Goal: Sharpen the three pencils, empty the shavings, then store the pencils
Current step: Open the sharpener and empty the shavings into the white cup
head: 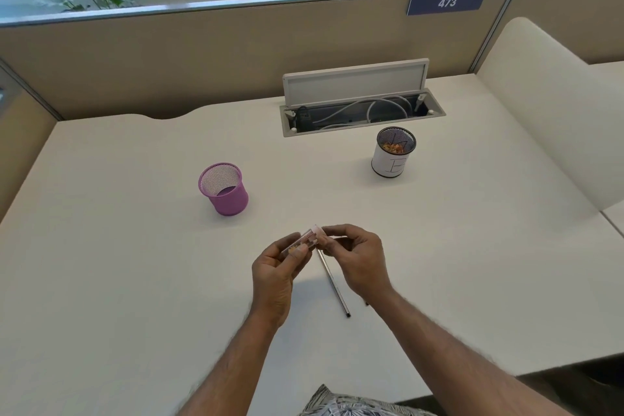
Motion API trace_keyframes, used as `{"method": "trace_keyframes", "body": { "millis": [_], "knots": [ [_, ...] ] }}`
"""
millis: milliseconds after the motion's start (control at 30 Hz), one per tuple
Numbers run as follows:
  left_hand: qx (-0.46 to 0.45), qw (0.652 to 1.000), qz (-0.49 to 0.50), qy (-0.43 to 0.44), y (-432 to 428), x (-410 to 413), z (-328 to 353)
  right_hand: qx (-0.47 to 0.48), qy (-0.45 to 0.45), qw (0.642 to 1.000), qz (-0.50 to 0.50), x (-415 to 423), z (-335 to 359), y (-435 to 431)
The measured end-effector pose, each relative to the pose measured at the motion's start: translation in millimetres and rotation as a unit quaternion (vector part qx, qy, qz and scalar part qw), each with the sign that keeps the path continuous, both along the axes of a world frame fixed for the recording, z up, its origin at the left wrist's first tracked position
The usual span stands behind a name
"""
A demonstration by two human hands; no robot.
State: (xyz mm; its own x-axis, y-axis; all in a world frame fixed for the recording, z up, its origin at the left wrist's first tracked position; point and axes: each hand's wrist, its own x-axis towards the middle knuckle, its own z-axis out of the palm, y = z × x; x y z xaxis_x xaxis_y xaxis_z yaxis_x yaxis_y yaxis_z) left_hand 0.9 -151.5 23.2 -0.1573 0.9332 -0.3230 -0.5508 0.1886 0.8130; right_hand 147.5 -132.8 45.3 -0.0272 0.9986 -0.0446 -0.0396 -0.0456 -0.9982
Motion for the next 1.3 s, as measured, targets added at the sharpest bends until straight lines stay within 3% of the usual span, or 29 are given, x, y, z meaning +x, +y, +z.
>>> {"method": "trace_keyframes", "body": {
  "millis": [400, 700, 933, 1033, 1133, 1300],
  "knots": [
    [0.042, 0.999, 0.012, 0.015, 3, 16, 6, 0.022, 0.027, 0.999, -0.039, 2, 6, 5],
    [0.044, 0.992, -0.035, 0.114, 8, 40, 10, -0.05, 0.173, 0.983, -0.042, 11, 5, 8],
    [0.105, 0.96, -0.079, 0.247, 28, 48, 14, 0.028, 0.056, 0.998, -0.016, 36, 14, 30],
    [0.125, 0.946, -0.088, 0.285, 49, 47, 24, 0.063, -0.04, 0.997, -0.018, 49, 18, 40],
    [0.174, 0.91, -0.124, 0.355, 72, 52, 43, 0.109, -0.125, 0.986, -0.01, 60, 22, 49],
    [0.269, 0.843, -0.145, 0.441, 104, 65, 59, 0.155, -0.14, 0.978, 0.012, 72, 25, 68]
  ]
}}
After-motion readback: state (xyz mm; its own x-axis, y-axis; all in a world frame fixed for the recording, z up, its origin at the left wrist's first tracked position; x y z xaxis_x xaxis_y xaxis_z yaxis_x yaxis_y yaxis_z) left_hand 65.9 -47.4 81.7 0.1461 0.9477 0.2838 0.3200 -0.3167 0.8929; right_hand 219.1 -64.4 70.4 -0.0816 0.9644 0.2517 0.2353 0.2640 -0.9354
